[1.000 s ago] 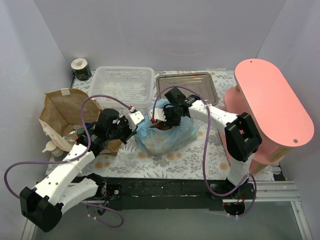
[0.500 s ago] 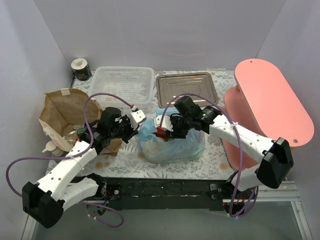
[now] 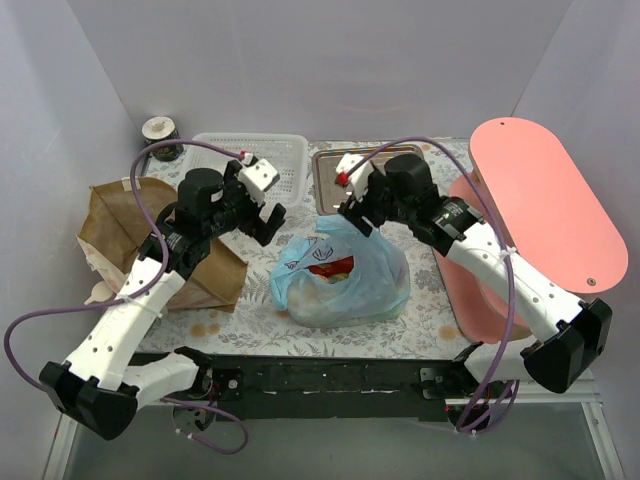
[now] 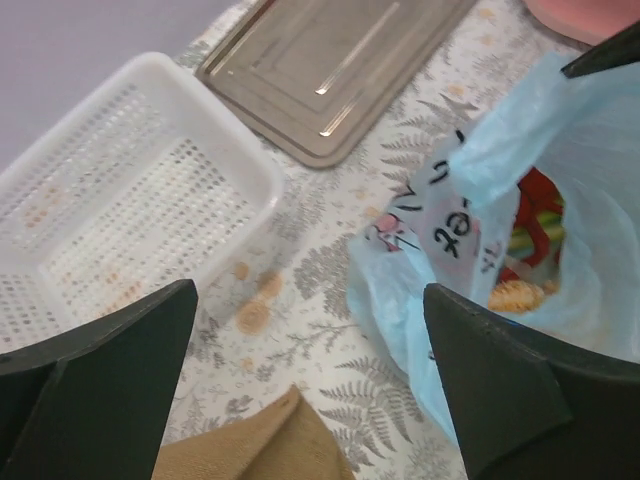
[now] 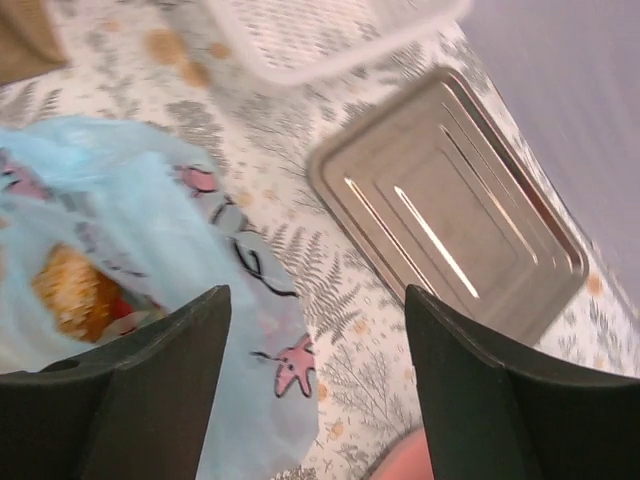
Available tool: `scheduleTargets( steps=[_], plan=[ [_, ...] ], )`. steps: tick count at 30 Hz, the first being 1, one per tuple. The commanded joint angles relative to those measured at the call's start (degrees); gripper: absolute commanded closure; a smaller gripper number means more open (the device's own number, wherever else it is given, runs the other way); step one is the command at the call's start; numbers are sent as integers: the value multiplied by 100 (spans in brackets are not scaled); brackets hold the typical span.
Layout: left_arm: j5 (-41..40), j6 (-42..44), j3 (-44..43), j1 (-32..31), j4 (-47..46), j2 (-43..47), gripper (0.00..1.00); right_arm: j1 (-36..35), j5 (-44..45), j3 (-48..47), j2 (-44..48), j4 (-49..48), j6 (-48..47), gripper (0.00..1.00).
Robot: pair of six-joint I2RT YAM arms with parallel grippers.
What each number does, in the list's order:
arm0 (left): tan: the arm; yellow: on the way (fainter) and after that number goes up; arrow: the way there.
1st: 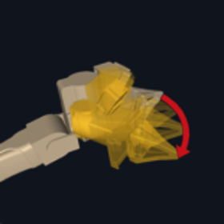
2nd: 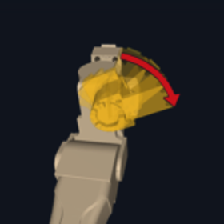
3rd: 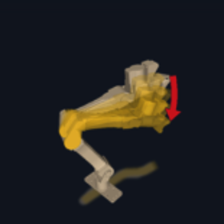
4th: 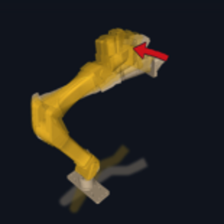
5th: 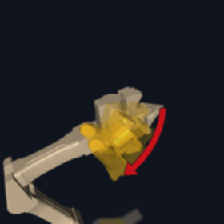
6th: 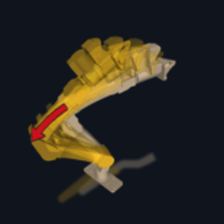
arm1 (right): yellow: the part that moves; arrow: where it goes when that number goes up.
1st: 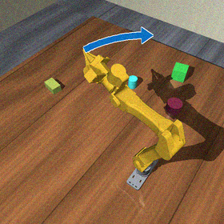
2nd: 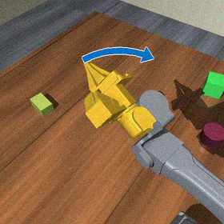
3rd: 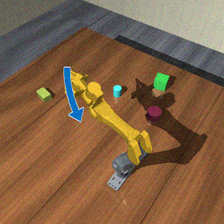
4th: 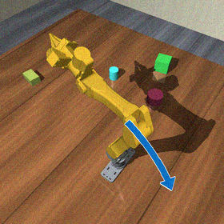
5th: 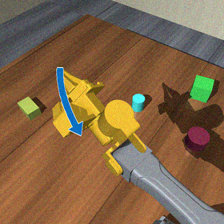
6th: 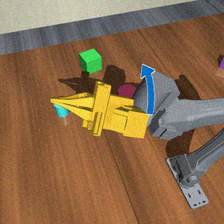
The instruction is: Untie the knot of the grocery bags and take out the mixed food
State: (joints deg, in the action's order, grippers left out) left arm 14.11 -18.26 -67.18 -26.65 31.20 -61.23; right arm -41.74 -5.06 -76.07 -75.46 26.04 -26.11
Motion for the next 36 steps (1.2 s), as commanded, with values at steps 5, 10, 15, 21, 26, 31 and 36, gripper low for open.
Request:
scheduleTargets(
  steps=[5, 10, 15, 21, 26, 31, 36],
  plan=[
    [-620, -1389, -156, 441, 53, -354, 2, 675, 1217, -146, 4, 102, 1555, 20],
    [-391, -1584, 64, 495, -123, -328, 2, 676, 1157, 417, 654, 112, 1582, 20],
    [-304, -1558, 29, 495, -290, -486, 2, 693, 718, 839, 928, -72, 1381, 20],
    [-269, -1496, 29, 495, -378, -609, 2, 834, 350, 813, 849, -187, 1354, 20],
    [-242, -1470, 47, 495, -413, -653, 2, 895, 225, 796, 779, -214, 1301, 20],
    [-225, -1452, 82, 495, -483, -723, 2, 904, 190, 787, 708, -266, 1275, 20],
    [-172, -1452, 64, 495, -501, -802, 2, 922, 163, 796, 691, -284, 1249, 20]
  ],
)
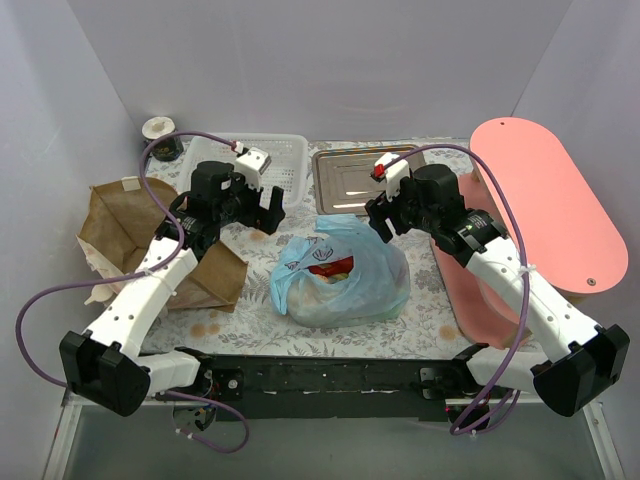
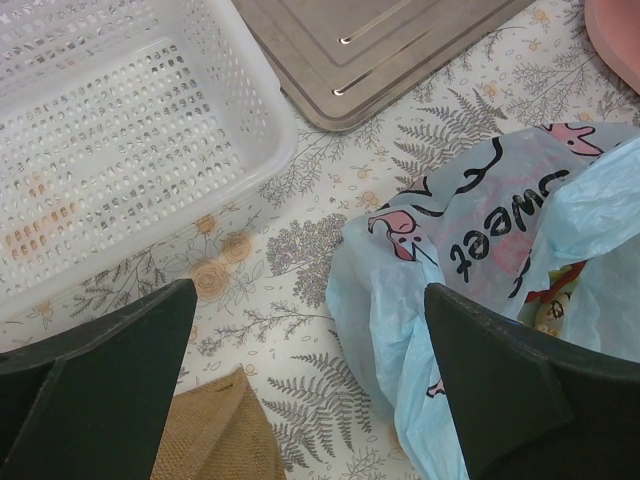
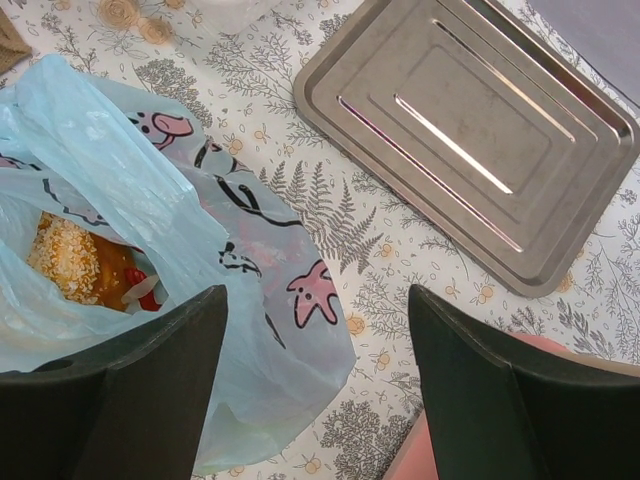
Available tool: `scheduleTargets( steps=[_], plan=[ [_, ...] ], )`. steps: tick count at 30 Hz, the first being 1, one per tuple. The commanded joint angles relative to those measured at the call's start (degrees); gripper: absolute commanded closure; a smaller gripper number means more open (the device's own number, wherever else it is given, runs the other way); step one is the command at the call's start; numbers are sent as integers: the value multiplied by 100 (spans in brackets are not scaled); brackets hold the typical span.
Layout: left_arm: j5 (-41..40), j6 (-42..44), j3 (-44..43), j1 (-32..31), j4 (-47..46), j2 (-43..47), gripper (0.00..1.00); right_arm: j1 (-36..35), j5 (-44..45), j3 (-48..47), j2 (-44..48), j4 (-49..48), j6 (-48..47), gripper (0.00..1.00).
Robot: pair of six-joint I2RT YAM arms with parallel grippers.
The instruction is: Untie the knot of the grocery bags and take out the mixed food
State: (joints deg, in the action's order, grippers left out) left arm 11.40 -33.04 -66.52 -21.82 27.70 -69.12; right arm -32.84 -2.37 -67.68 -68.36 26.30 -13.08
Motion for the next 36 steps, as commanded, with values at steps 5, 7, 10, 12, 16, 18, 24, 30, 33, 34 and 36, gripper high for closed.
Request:
scheduleTargets(
  steps=[5, 7, 10, 12, 16, 18, 24, 30, 33, 34, 36],
  plan=[
    [126, -1, 16, 12, -257, -84, 2, 32, -158, -26, -28, -293, -72, 20],
    [135, -1, 43, 12, -292, -110, 2, 41, -176, -17, -20, -293, -72, 20],
    [152, -19, 78, 12, -292, -101, 2, 50, -202, -17, -37, -284, -80, 20],
    [143, -19, 78, 12, -301, -84, 2, 58, -220, -17, -37, -293, -81, 20],
    [135, -19, 122, 12, -292, -58, 2, 58, -264, -26, -64, -284, -81, 20],
    [143, -10, 139, 12, -309, -49, 2, 58, -273, -26, -72, -284, -81, 20],
    [152, -27, 201, 12, -301, -5, 2, 58, -413, -61, -73, -240, -133, 20],
    [257, -62, 262, 12, -213, 30, 2, 41, -2589, -500, -177, 619, -1151, 16],
    [380, -132, 324, 12, -134, 30, 2, -274, -3499, -685, -432, 965, -1567, 30],
    [502, -159, 341, 20, -108, 39, 2, -519, -3342, -650, -459, 929, -1557, 33],
    [679, -238, 447, 12, -29, 65, 2, -697, -3349, -571, -573, 964, -1881, 37]
  ],
)
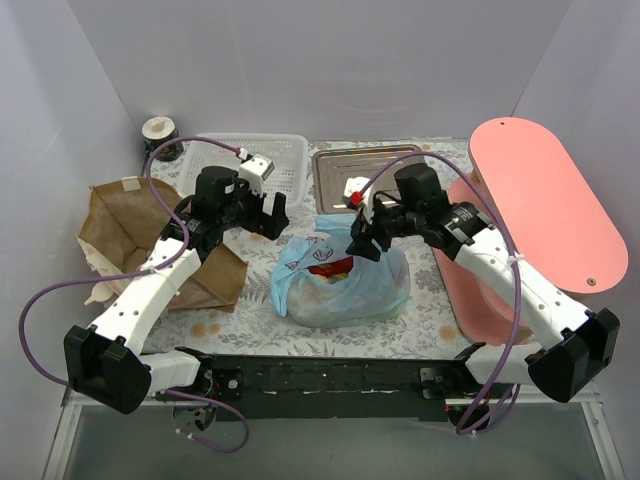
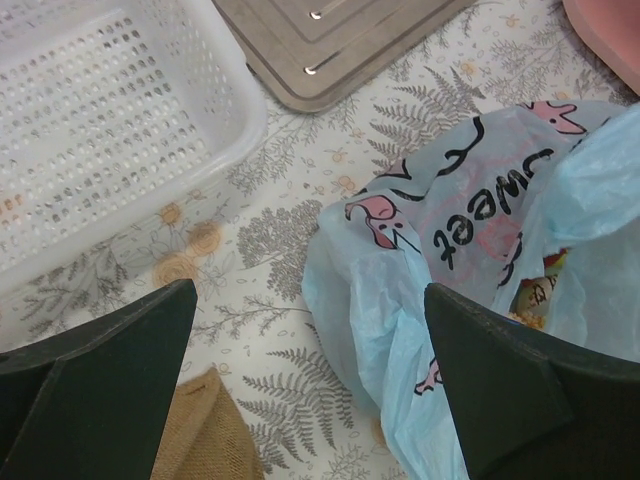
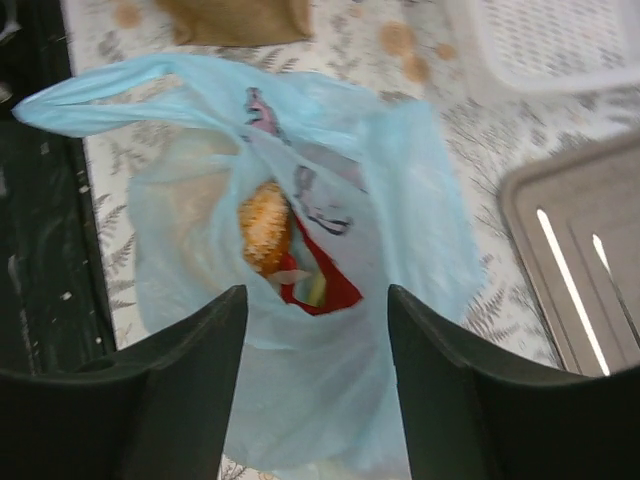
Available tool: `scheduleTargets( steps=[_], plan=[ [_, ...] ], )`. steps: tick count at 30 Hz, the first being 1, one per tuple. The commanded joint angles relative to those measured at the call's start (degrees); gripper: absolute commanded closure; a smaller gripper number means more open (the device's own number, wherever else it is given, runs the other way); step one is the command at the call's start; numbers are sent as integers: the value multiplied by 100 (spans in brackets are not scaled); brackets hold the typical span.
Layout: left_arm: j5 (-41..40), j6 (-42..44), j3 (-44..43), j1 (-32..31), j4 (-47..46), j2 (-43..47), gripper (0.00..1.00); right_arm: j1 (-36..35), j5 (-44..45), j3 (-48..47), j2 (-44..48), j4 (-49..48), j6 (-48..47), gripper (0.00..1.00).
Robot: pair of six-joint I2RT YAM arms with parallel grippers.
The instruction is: Untie the knot of the grocery bags and take out the mixed food
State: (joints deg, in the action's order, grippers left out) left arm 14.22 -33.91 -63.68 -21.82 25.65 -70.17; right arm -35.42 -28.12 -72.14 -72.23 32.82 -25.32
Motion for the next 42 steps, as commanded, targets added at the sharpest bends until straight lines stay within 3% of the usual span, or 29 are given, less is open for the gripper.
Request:
scheduleTargets(
  steps=[1, 8, 10, 15, 18, 23, 32, 42],
  plan=[
    [676, -151, 206, 12, 212, 231, 2, -640, -600, -90, -247, 304, -719, 40],
    [1416, -247, 646, 12, 414, 495, 2, -1011, 604, 103, -775, -91, -614, 56],
    [1417, -239, 830, 12, 432, 566, 2, -1072, 1470, 200, -977, -292, -649, 60],
    [1179, -511, 1287, 12, 221, 794, 2, -1072, 2038, 376, -1302, -381, -1168, 65],
    [1363, -555, 1481, 12, 247, 760, 2, -1072, 1986, 472, -1425, -381, -1300, 61],
    [1838, -643, 1507, 12, 424, 373, 2, -1081, 2258, 464, -1689, -522, -1458, 42],
    [2137, -854, 1561, 12, 11, 180, 3, -1213, 1845, 279, -1900, -232, -2117, 47],
    [2797, -959, 1306, 12, -262, -277, 16, -1257, 2126, 332, -2252, -522, -2266, 47]
  ],
)
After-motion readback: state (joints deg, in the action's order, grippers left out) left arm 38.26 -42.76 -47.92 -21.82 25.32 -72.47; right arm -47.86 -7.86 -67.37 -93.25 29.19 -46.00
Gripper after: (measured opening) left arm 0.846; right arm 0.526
